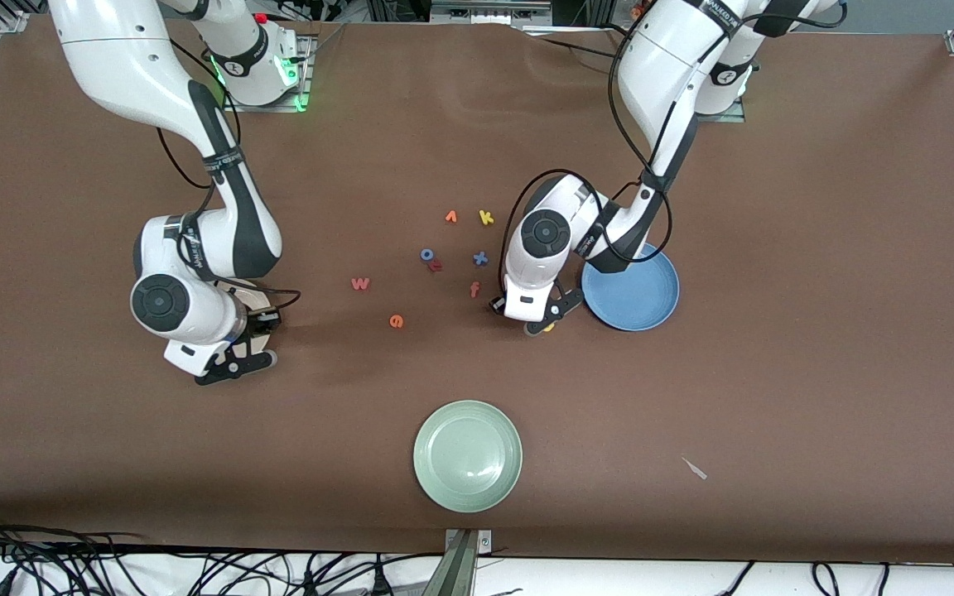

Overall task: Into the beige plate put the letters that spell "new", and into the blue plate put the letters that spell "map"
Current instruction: 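Grasp the teal b with the left gripper while the right gripper places the c, then drop the teal b in the blue plate while the right gripper reaches the G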

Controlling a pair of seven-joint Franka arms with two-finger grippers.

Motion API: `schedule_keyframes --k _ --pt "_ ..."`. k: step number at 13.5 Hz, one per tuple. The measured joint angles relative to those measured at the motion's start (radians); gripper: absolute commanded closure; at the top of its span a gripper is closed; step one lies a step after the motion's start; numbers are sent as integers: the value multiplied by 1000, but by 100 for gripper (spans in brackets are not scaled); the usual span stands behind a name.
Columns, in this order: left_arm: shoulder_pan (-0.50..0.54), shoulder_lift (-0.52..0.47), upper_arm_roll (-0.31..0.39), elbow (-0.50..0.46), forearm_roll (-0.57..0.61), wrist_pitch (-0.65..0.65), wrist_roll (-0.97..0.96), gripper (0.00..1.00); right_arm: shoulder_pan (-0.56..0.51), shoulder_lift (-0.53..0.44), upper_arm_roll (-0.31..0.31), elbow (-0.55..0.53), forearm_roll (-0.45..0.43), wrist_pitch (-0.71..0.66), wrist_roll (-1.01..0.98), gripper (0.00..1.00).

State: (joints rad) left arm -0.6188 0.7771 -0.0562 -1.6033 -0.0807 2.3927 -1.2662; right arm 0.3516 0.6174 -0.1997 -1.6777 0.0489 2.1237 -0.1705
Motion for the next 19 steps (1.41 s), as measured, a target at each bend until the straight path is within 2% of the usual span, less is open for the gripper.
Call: schedule_keyframes --k 1,2,3,6,9,13,19 --pt "0 0 0 0 0 1 0 91 -1 1 -14 -3 0 -4 -16 69" --pt "0 0 0 0 0 3 0 92 -3 3 -25 -7 0 -6 -33 18" --pt "0 0 0 1 0 3 0 94 -9 4 -29 -10 0 -7 -39 0" --pt "1 -12 2 11 0 0 0 94 -16 6 -29 -12 2 -7 -29 0" --pt "10 -71 9 18 0 -89 39 94 -8 5 -7 -7 4 -6 40 0" --pt "80 -154 17 18 0 -244 213 93 3 4 91 14 4 -3 250 0" --pt "196 -163 17 -15 1 -382 588 93 10 8 197 20 4 54 532 0"
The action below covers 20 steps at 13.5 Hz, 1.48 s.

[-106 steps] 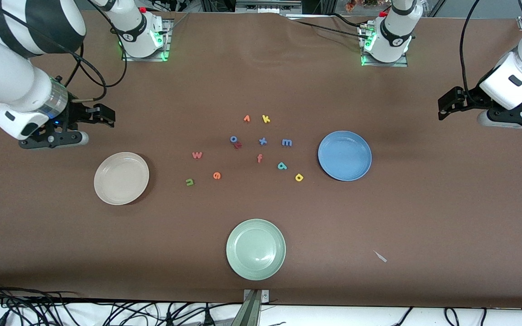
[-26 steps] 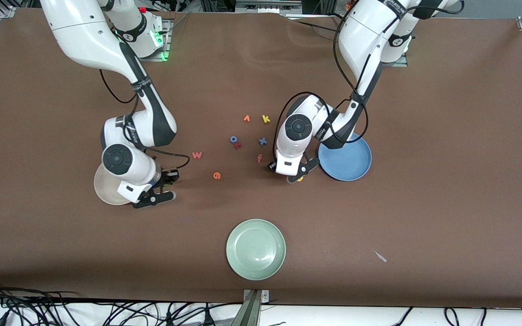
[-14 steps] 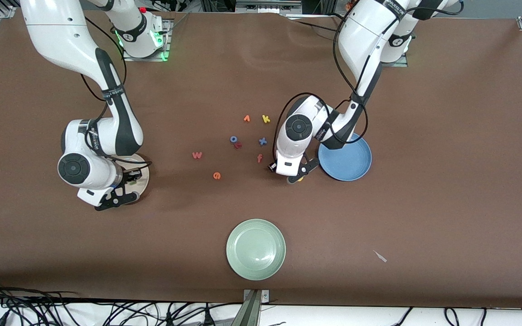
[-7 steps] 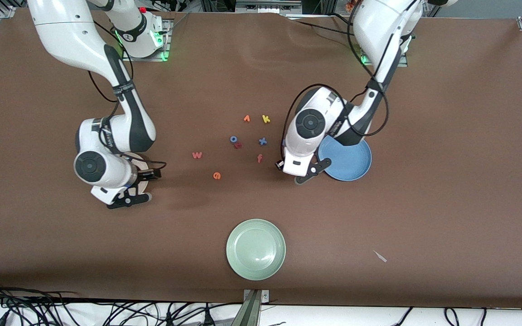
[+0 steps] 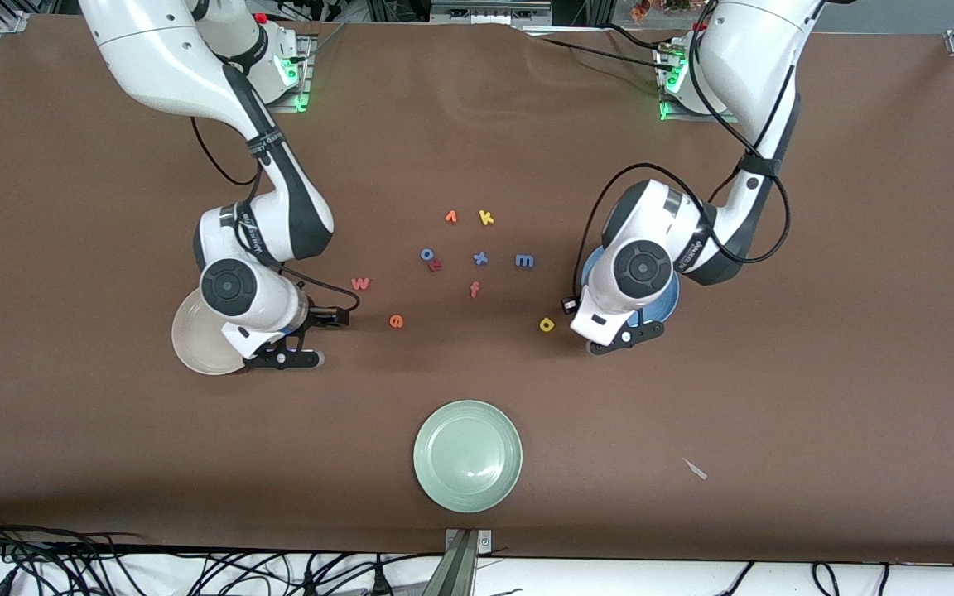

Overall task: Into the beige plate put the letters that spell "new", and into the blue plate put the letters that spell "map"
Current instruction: 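Drop the teal b in the blue plate while the right gripper reaches the G, then grasp the orange G with the right gripper while the left gripper reaches the a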

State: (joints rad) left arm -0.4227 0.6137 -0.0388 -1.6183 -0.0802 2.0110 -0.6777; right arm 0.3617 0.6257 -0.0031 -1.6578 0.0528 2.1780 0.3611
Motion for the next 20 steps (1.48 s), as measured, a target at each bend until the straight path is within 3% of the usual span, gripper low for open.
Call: schedule_keyframes --k 5,7,9,10,14,20 --pt "27 -23 0 -131 8 32 144 90 23 26 41 1 0 96 181 0" --pt "27 -47 -2 -208 46 110 153 78 52 44 42 1 0 136 246 0" --pt "27 -68 -3 -277 60 182 154 10 77 62 42 5 0 156 287 0" --pt "27 -74 -3 -291 60 196 156 1 84 70 42 9 0 161 299 0" --pt "27 -101 -4 -273 60 204 157 0 95 91 42 12 0 186 305 0" --pt "-45 -75 -13 -87 60 194 157 0 114 113 42 13 0 214 306 1"
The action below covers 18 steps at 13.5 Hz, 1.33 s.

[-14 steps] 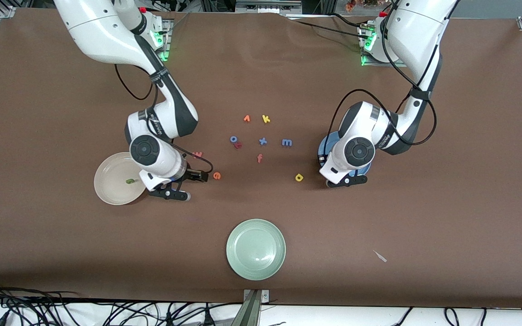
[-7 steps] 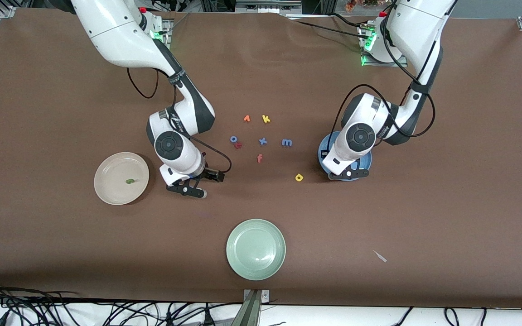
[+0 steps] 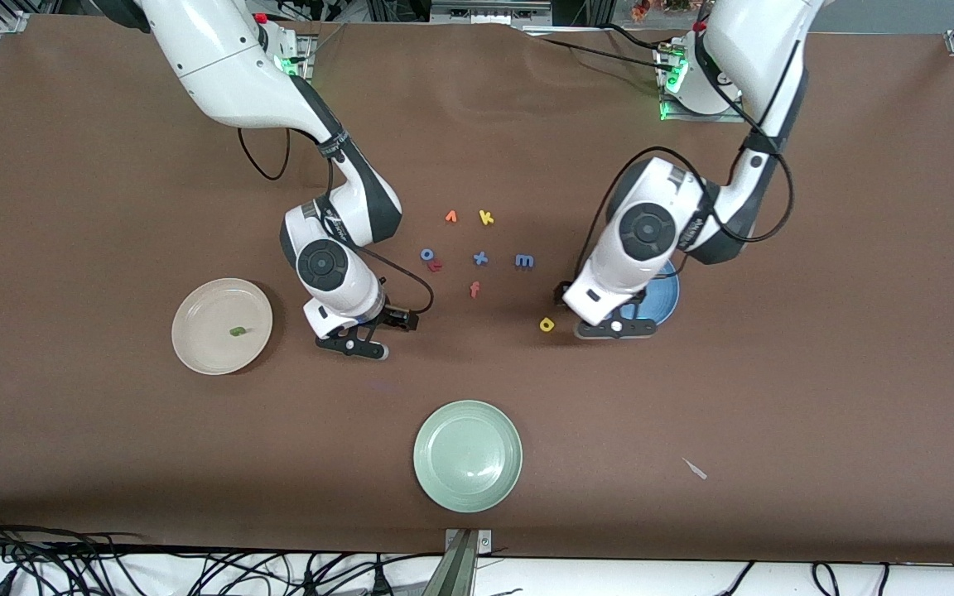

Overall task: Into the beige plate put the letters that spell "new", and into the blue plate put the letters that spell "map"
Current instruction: 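Grasp the orange G with the right gripper while the left gripper reaches the a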

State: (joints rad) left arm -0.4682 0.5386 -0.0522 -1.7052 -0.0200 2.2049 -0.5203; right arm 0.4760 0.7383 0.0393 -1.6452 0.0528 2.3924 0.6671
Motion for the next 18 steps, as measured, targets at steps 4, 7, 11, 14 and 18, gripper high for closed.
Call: schedule_keyframes --k 4,7,11,14,18 --pt "-68 105 1 96 3 -20 70 0 4 6 0 0 0 9 2 8" --pt "-80 157 2 113 78 -16 186 0 12 8 0 0 1 14 20 19" --pt "-80 187 2 116 139 46 270 1 20 12 0 0 2 17 31 33" --pt "-80 210 4 116 139 113 336 2 20 13 0 0 2 17 32 40" --pt "-83 241 4 116 139 152 355 12 20 13 0 2 2 17 34 55"
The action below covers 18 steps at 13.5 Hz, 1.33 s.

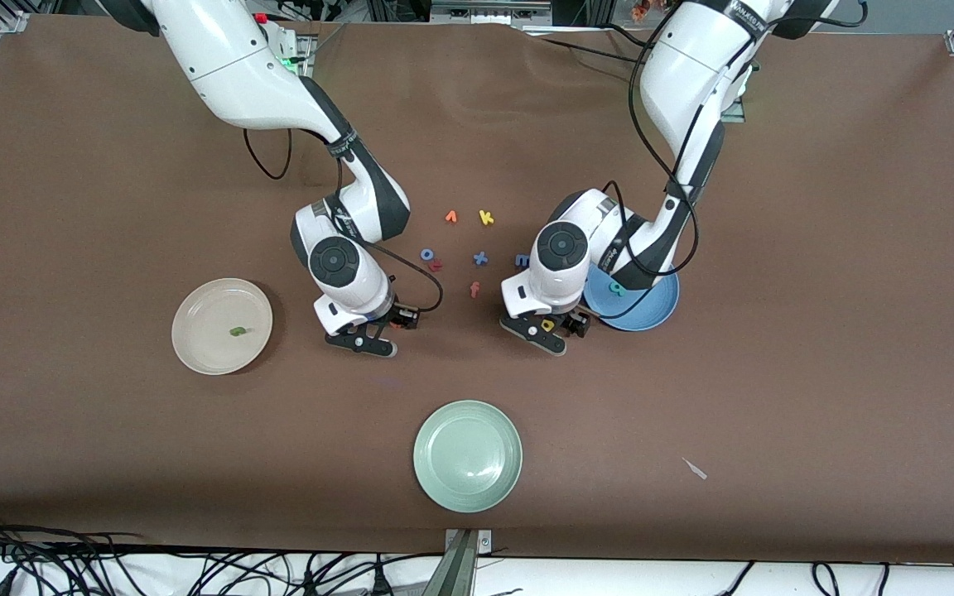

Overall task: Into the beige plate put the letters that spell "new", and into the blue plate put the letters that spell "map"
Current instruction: 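Grasp the orange G with the right gripper while the left gripper reaches the a, then grasp the yellow a with the left gripper while the right gripper lifts the G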

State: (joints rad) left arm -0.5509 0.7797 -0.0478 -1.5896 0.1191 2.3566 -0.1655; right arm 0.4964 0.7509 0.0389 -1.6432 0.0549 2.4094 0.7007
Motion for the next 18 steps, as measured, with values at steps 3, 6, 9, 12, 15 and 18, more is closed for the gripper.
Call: schedule_keyframes --k 3,6,9,12,15,18 --pt "-1 15 0 0 0 17 2 55 0 -1 -1 2 0 -1 1 59" --pt "-2 15 -2 7 0 20 3 81 0 -1 -1 2 0 -1 1 69" --pt "1 10 1 15 0 17 3 82 0 -1 -1 4 0 -1 1 73" --pt "6 -3 7 20 0 2 12 83 0 0 -1 9 0 -2 0 73" --pt "35 -60 9 38 0 -144 104 83 -1 0 -5 39 -2 -58 -11 73" --pt "104 -157 9 37 0 -352 234 82 -20 -1 -17 114 -2 -197 -102 73"
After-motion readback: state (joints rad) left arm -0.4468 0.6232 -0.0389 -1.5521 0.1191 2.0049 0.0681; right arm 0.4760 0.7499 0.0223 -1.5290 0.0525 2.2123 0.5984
